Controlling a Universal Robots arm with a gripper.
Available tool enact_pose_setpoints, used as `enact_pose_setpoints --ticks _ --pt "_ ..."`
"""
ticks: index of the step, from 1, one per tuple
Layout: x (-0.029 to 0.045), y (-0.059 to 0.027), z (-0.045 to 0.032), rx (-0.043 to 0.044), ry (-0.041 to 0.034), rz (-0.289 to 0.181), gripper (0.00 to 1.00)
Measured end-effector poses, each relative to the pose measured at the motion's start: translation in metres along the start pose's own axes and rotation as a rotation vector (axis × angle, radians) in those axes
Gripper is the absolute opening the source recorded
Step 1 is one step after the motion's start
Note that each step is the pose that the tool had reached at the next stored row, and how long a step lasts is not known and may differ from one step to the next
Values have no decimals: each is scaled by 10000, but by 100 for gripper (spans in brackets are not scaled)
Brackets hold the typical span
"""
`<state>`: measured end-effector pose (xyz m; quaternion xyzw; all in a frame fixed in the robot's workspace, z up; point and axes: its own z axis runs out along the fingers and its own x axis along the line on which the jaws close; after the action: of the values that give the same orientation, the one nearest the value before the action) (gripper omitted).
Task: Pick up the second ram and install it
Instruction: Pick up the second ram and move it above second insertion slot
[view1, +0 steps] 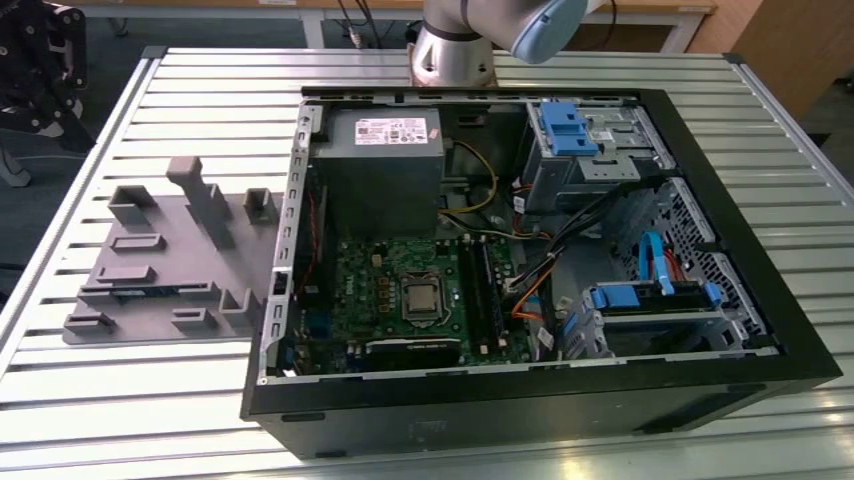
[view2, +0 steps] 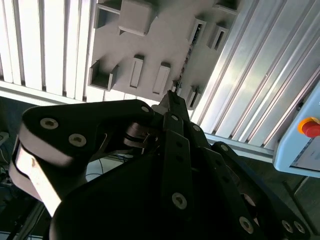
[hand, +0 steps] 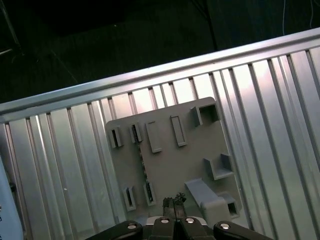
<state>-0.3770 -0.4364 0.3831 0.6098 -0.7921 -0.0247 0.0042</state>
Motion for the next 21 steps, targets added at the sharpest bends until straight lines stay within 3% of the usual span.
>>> enact_pose_setpoints --ticks 21 --pt "0 0 0 -9 15 -344 11"
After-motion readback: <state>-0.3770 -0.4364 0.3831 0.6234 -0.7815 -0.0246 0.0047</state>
